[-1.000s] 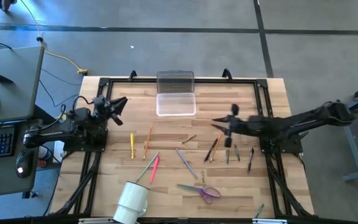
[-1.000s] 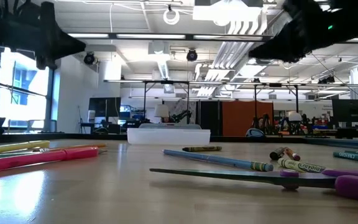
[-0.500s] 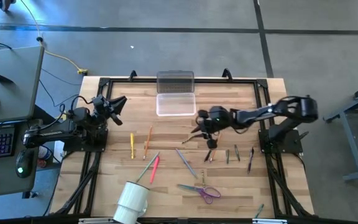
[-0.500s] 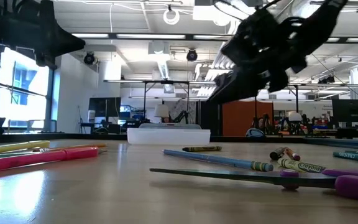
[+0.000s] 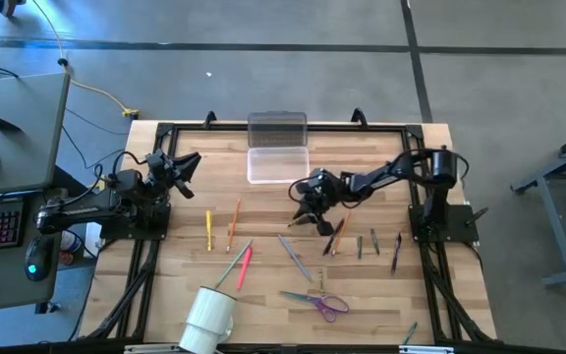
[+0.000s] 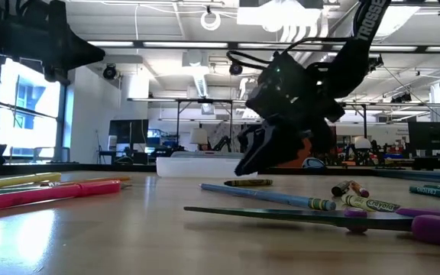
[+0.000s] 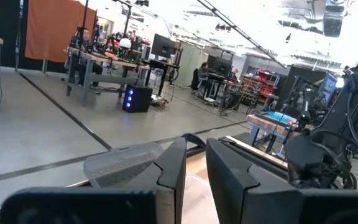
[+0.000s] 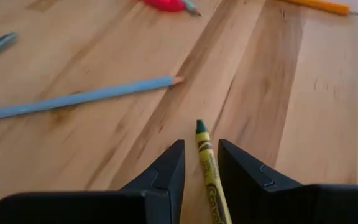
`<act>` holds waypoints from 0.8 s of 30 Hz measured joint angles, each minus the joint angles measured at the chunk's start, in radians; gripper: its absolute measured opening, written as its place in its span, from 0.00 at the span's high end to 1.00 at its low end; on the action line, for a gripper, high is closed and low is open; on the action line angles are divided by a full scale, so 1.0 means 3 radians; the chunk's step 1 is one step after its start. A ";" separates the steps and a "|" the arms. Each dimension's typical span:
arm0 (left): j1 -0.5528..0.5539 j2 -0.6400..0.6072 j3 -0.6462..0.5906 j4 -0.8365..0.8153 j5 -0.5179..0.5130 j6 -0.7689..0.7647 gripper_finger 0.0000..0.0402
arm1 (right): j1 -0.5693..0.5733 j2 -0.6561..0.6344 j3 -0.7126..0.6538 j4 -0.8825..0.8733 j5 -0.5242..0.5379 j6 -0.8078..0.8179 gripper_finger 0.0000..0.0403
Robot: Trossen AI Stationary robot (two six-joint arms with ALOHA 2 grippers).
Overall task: Pick & place school supplies into a supply box
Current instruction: Put the top green crayon into the supply box
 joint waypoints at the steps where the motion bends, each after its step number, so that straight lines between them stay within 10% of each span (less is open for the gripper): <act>1: 0.0000 0.0001 0.0000 0.0000 0.0000 0.0000 0.76 | -0.0001 0.0033 0.0000 -0.0001 0.0010 -0.0001 0.80; 16: 0.0000 0.0001 0.0000 -0.0082 0.0013 0.0000 0.76 | -0.0033 0.0338 0.0001 0.0084 -0.0039 -0.0647 0.85; 24: 0.0000 0.0001 0.0000 -0.0093 0.0013 0.0000 0.76 | -0.0015 0.0375 -0.0017 0.0749 -0.0117 -0.0041 0.96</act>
